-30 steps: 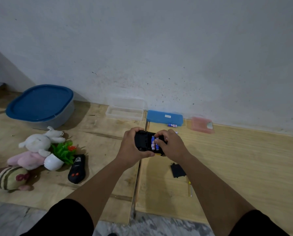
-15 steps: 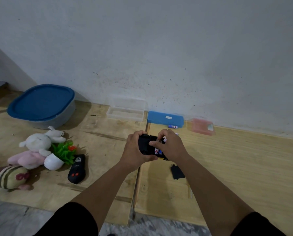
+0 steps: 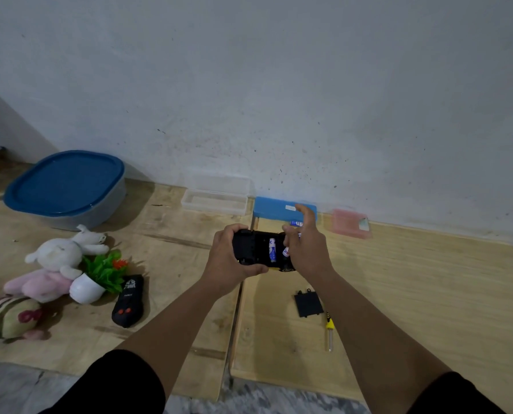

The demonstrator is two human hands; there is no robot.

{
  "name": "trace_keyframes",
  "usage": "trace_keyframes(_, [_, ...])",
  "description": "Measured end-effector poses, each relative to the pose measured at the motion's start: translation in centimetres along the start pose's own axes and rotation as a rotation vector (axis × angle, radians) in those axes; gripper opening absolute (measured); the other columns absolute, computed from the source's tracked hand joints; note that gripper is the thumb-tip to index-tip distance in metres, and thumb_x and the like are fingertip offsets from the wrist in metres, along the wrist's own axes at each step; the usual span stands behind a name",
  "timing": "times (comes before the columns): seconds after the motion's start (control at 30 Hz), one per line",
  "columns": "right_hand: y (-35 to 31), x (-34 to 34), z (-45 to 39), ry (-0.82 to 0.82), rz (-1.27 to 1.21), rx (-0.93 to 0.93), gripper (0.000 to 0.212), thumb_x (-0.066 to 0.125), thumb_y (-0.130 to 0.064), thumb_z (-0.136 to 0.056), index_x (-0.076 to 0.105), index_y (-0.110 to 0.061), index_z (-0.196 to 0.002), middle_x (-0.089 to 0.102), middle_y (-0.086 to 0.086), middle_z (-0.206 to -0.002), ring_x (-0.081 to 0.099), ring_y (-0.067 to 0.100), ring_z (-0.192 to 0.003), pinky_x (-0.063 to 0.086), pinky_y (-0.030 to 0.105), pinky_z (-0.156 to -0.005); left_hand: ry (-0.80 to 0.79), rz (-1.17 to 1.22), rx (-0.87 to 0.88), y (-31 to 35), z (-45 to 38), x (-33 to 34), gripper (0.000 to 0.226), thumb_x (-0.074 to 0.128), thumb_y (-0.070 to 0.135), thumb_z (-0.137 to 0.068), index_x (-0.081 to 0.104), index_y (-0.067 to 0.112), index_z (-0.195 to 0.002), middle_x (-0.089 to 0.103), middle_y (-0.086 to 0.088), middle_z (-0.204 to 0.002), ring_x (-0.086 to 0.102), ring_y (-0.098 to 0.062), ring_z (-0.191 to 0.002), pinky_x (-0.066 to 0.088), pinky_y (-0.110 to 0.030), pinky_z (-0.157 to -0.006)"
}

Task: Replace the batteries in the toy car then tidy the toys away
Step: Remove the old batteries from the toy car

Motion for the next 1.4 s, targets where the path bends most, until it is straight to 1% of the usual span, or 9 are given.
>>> trace_keyframes(0.2, [0.3, 0.2, -0.4, -0.08, 0.081, 0.004, 0.044, 0.047, -0.023, -0.096, 0.035, -0.021, -0.138, 0.067, 0.015, -0.083, 0.063, 0.022, -0.074, 0.047, 0.028, -0.07, -0.034, -0.003, 0.023, 0.4, 0.2, 0.7, 0.082, 0.091, 0.019, -0.054, 0.043, 0.029, -0.12, 0.042, 0.002, -0.119, 0.048, -0.006, -0.104, 0.045, -0.017, -0.088])
trace_keyframes(0.3, [0.3, 0.6, -0.4, -0.13, 0.17, -0.013, 0.038, 0.055, -0.026, -0.092, 0.047, -0.019, -0.129, 0.067, 0.008, -0.095, 0.061, 0.018, -0.085, 0.045, 0.022, -0.068, -0.048, 0.014, 0.024, 0.6, 0.3, 1.1, 0.084, 0.091, 0.019, -0.055, 0.043, 0.026, -0.123, 0.042, 0.003, -0.12, 0.047, -0.003, -0.103, 0.042, -0.009, -0.082])
trace_keyframes(0.47, [0.0, 0.9, 0.2, -0.13, 0.157, -0.045, 0.04, 0.055, -0.031, -0.092, 0.043, -0.018, -0.129, 0.057, 0.004, -0.086, 0.057, 0.019, -0.081, 0.044, 0.027, -0.07, -0.052, 0.0, 0.036, 0.5, 0.2, 1.1, 0.084, 0.091, 0.022, -0.055, 0.042, 0.027, -0.123, 0.042, 0.002, -0.12, 0.047, -0.006, -0.104, 0.039, -0.005, -0.081])
trace_keyframes(0.53, [-0.2, 0.7, 0.2, -0.1, 0.166, -0.043, 0.039, 0.053, -0.031, -0.093, 0.04, -0.018, -0.128, 0.056, 0.004, -0.082, 0.057, 0.019, -0.076, 0.048, 0.03, -0.067, -0.046, 0.0, 0.032, 0.4, 0.2, 1.0, 0.083, 0.091, 0.021, -0.055, 0.042, 0.027, -0.122, 0.042, 0.001, -0.12, 0.047, -0.005, -0.104, 0.039, -0.006, -0.081])
trace_keyframes(0.67, [-0.2, 0.0, 0.2, -0.097, 0.247, -0.065, 0.024, 0.052, -0.022, -0.093, 0.047, -0.015, -0.115, 0.059, 0.005, -0.082, 0.057, 0.019, -0.071, 0.044, 0.022, -0.052, -0.021, 0.015, 0.022, 0.2, 0.1, 0.4, 0.083, 0.091, 0.02, -0.054, 0.041, 0.032, -0.119, 0.042, 0.001, -0.119, 0.049, -0.005, -0.104, 0.041, -0.01, -0.082])
trace_keyframes(0.8, [0.0, 0.2, 0.5, -0.187, 0.288, -0.099, 0.024, 0.049, -0.009, -0.086, 0.059, -0.014, -0.106, 0.067, 0.007, -0.1, 0.058, 0.018, -0.083, 0.053, 0.029, -0.068, -0.012, 0.013, 0.031, 0.4, 0.1, 0.1, 0.082, 0.091, 0.019, -0.054, 0.042, 0.032, -0.118, 0.043, 0.001, -0.119, 0.049, -0.005, -0.103, 0.041, -0.013, -0.084])
trace_keyframes(0.93, [-0.1, 0.1, 0.6, -0.178, 0.222, -0.084, 0.025, 0.049, -0.007, -0.085, 0.063, -0.013, -0.104, 0.064, 0.002, -0.095, 0.057, 0.015, -0.083, 0.056, 0.033, -0.073, -0.014, 0.007, 0.041, 0.4, 0.3, 0.1, 0.082, 0.091, 0.019, -0.054, 0.042, 0.032, -0.118, 0.042, 0.001, -0.119, 0.048, -0.001, -0.101, 0.039, -0.007, -0.08])
trace_keyframes(1.23, [0.8, 0.9, 0.5, -0.201, 0.253, -0.009, 0.017, 0.059, -0.029, -0.087, 0.056, -0.016, -0.098, 0.06, 0.0, -0.093, 0.056, 0.015, -0.082, 0.051, 0.03, -0.068, -0.014, -0.01, 0.048, 0.6, 0.6, 0.6, 0.083, 0.091, 0.016, -0.053, 0.042, 0.03, -0.119, 0.041, 0.003, -0.12, 0.046, 0.003, -0.099, 0.038, 0.004, -0.075])
trace_keyframes(1.4, [1.2, 0.8, 0.7, -0.229, 0.271, 0.053, 0.031, 0.065, -0.042, -0.083, 0.049, -0.017, -0.09, 0.053, -0.004, -0.077, 0.049, 0.009, -0.066, 0.034, 0.021, -0.052, -0.046, -0.01, 0.047, 0.5, 1.1, 1.1, 0.083, 0.091, 0.016, -0.054, 0.042, 0.031, -0.119, 0.04, 0.002, -0.123, 0.046, -0.005, -0.106, 0.04, 0.002, -0.076])
Point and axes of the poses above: each hand's wrist, its own z-axis away from the middle knuckle, its own x-axis out of the palm, y = z × x, the point moved 5 cm from there along -z, towards the middle knuckle
